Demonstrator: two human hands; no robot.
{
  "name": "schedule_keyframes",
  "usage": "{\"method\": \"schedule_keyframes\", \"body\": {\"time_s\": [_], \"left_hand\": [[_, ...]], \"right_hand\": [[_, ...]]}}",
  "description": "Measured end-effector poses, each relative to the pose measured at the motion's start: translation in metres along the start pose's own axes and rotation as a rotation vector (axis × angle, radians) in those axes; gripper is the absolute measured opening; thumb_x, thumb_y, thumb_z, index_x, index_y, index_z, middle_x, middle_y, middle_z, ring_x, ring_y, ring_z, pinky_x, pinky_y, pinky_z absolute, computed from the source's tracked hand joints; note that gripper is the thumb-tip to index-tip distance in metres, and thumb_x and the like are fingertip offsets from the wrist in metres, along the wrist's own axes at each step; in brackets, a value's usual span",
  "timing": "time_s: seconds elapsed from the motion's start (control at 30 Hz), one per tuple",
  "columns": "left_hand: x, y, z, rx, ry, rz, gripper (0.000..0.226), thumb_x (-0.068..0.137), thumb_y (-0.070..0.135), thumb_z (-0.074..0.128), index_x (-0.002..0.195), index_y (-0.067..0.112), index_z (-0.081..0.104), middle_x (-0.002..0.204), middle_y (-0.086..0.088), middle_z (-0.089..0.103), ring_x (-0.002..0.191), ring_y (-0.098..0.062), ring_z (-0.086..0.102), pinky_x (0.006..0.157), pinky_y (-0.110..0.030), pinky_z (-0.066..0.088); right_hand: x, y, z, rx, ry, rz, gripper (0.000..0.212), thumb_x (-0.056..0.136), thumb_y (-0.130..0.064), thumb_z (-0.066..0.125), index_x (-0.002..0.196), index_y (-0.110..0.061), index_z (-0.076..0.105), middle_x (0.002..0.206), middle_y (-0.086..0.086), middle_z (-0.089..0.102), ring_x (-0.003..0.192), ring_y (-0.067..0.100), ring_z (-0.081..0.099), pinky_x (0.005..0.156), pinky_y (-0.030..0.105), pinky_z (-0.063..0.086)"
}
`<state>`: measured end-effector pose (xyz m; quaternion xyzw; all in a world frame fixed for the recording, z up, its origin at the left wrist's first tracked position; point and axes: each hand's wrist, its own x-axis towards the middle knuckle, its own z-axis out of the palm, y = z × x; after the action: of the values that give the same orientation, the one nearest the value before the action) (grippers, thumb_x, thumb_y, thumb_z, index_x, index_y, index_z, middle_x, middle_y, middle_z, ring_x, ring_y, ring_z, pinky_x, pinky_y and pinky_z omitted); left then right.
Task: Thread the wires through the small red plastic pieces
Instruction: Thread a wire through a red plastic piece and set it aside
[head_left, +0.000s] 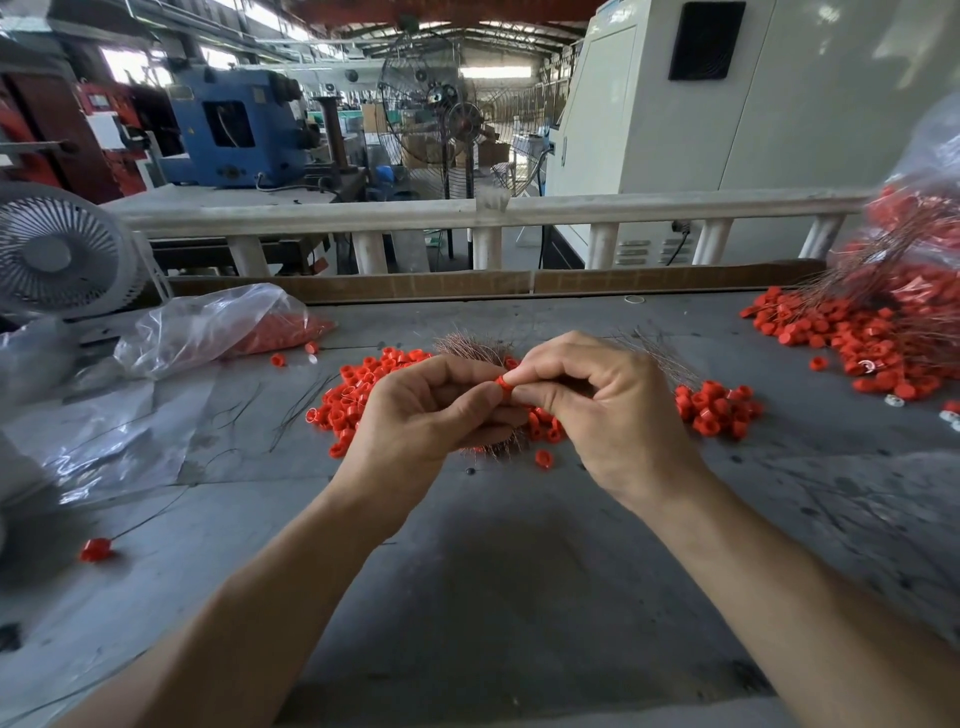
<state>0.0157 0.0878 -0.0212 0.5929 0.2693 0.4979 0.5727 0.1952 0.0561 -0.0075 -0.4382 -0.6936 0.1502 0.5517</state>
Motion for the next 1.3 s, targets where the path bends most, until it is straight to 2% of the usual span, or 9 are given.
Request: {"method": "schedule_keyframes", "body": {"time_s": [0.23,0.4,0.5,0.63,0.8,0.97,1.1,1.2,1.3], "left_hand": [[0.002,-0.003,-0.003,-0.117,-0.014,-0.087,0.014,0.084,0.018,0.068,0.093,0.013,0.077,0.094,-0.018,0.076,0.088,-0.024,0.076,0.075,-0.030,0.061],[0.004,-0.003,-0.004,-0.191,-0.020,-0.176,0.040,0.087,0.021,0.066,0.117,-0.006,0.064,0.106,-0.024,0.067,0.099,-0.032,0.066,0.090,-0.043,0.059],[0.003,-0.003,-0.003,-0.229,-0.025,-0.223,0.033,0.092,0.018,0.064,0.117,-0.004,0.064,0.112,-0.026,0.062,0.107,-0.038,0.058,0.096,-0.047,0.056],[0.003,-0.002,-0.004,-0.232,-0.027,-0.249,0.028,0.095,0.020,0.063,0.114,0.000,0.066,0.113,-0.026,0.060,0.107,-0.037,0.057,0.100,-0.052,0.052],[0.003,-0.001,-0.005,-0.206,0.002,-0.243,0.038,0.091,0.022,0.065,0.119,-0.004,0.065,0.111,-0.023,0.064,0.106,-0.036,0.059,0.099,-0.051,0.053],[0.002,0.000,-0.002,-0.175,0.042,-0.223,0.040,0.093,0.020,0.062,0.120,-0.009,0.062,0.112,-0.027,0.063,0.106,-0.038,0.058,0.106,-0.060,0.044],[0.001,-0.001,-0.002,-0.171,0.047,-0.213,0.043,0.092,0.020,0.062,0.120,-0.011,0.061,0.112,-0.028,0.062,0.105,-0.040,0.057,0.104,-0.062,0.044],[0.002,-0.002,-0.001,-0.180,0.045,-0.208,0.040,0.090,0.021,0.063,0.116,-0.009,0.063,0.108,-0.027,0.062,0.103,-0.040,0.057,0.102,-0.060,0.046],[0.002,-0.001,-0.002,-0.211,0.014,-0.216,0.038,0.088,0.022,0.064,0.114,-0.005,0.065,0.104,-0.024,0.063,0.099,-0.035,0.060,0.093,-0.049,0.056]], "right_hand": [[-0.002,-0.001,0.002,-0.162,-0.004,-0.112,0.011,0.085,-0.011,0.081,0.095,-0.014,0.080,0.094,-0.004,0.070,0.090,0.010,0.066,0.079,0.021,0.051],[-0.003,-0.003,0.013,-0.436,0.043,-0.213,0.018,0.084,-0.017,0.082,0.099,-0.014,0.073,0.098,-0.004,0.066,0.095,0.015,0.062,0.082,0.026,0.049],[-0.004,-0.005,0.019,-0.533,0.098,-0.233,0.012,0.086,-0.015,0.078,0.095,-0.015,0.070,0.096,-0.005,0.065,0.093,0.016,0.061,0.078,0.024,0.047],[-0.004,-0.005,0.018,-0.487,0.087,-0.203,0.013,0.086,-0.017,0.080,0.094,-0.016,0.071,0.096,-0.006,0.065,0.092,0.013,0.061,0.077,0.022,0.047],[-0.005,-0.006,0.017,-0.473,0.064,-0.183,0.014,0.086,-0.016,0.080,0.097,-0.015,0.071,0.098,-0.006,0.065,0.094,0.014,0.062,0.078,0.029,0.051],[-0.005,-0.006,0.018,-0.511,0.078,-0.197,0.012,0.088,-0.019,0.079,0.096,-0.016,0.071,0.097,-0.006,0.066,0.093,0.013,0.060,0.077,0.020,0.045],[-0.006,-0.007,0.021,-0.555,0.100,-0.218,0.011,0.088,-0.020,0.078,0.095,-0.016,0.071,0.096,-0.006,0.066,0.092,0.014,0.061,0.074,0.020,0.046],[-0.006,-0.007,0.022,-0.560,0.106,-0.220,0.011,0.087,-0.020,0.078,0.095,-0.016,0.072,0.096,-0.007,0.066,0.091,0.013,0.060,0.074,0.017,0.044],[-0.006,-0.006,0.021,-0.551,0.095,-0.214,0.011,0.088,-0.019,0.079,0.096,-0.017,0.072,0.097,-0.007,0.065,0.092,0.012,0.060,0.075,0.018,0.046]]}}
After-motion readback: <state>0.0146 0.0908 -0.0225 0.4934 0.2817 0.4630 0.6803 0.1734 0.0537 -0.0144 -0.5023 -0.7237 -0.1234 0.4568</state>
